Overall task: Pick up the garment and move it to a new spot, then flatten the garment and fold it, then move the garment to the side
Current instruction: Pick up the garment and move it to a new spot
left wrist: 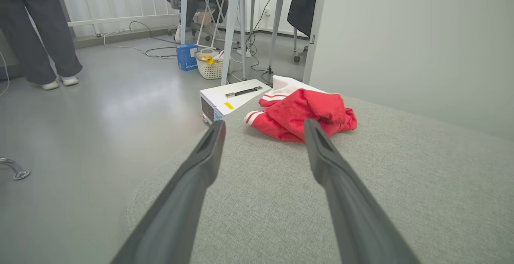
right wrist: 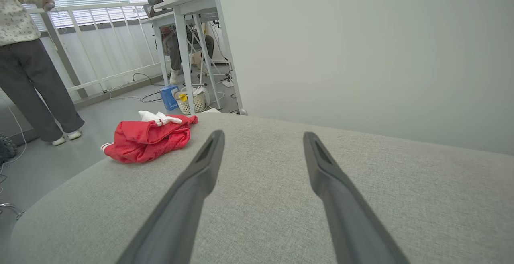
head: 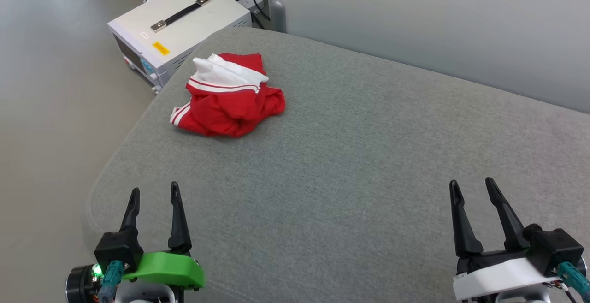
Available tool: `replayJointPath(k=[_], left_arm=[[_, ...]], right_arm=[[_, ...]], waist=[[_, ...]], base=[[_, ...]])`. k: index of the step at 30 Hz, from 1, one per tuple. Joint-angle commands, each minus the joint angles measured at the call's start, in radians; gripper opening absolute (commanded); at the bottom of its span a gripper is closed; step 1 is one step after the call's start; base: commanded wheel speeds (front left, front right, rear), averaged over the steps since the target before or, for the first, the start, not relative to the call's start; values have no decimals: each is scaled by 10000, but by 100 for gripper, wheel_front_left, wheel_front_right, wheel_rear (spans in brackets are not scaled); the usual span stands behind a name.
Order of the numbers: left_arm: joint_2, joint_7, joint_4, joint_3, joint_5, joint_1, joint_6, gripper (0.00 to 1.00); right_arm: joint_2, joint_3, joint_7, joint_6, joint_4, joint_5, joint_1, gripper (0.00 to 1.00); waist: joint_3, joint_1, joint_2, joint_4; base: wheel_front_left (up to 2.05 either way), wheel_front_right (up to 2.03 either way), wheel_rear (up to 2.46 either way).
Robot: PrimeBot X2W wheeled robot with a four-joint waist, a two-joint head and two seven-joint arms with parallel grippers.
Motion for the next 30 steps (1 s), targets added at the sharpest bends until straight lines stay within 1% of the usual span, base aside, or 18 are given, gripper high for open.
replayJointPath(k=[1,8,14,17,19,21,23,25,27,30], left_arm=[[-43,-59,6,24,-39,48,48,100],[-43,-59,64,106,-139,90,72,100],[-44,-59,104,171,-216,124,88,100],[-44,-59,162,286,-262,-1,2,100],[-44,-59,193,449,-334,-219,-181,100],[-44,-59,184,723,-487,-565,-519,100],[-1,-59,307,1145,-657,-1100,-969,100],[195,-59,528,1458,-707,-1699,-1281,100],[442,-59,795,1712,-843,-2395,-1490,100],[954,-59,1132,1904,-978,-3490,-1651,100]], right_arm=[[-20,6,-47,-7,-66,-81,27,100],[-20,88,-47,-7,-58,-125,67,100],[-20,159,-47,-7,-60,-148,50,100],[-20,185,-47,-7,-84,-186,21,100],[-20,201,-47,-7,-100,-237,-17,100],[-20,226,-47,-7,-125,-318,-78,100],[-20,232,-47,-7,-163,-451,-179,100],[-20,253,-47,-7,-214,-584,-304,100],[-20,272,-47,-7,-288,-737,-448,100],[-20,293,-47,-7,-425,-986,-715,100]], waist=[[52,0,57,345],[37,0,57,738],[44,0,57,819],[117,0,57,790],[210,0,57,743],[348,0,57,665],[545,0,57,554],[773,0,57,413],[1054,0,57,246],[1581,0,57,-28]], base=[[0,0,0],[0,0,0],[0,0,0],[0,0,0],[0,0,0],[0,0,0],[0,0,0],[0,0,0],[0,0,0],[0,0,0]])
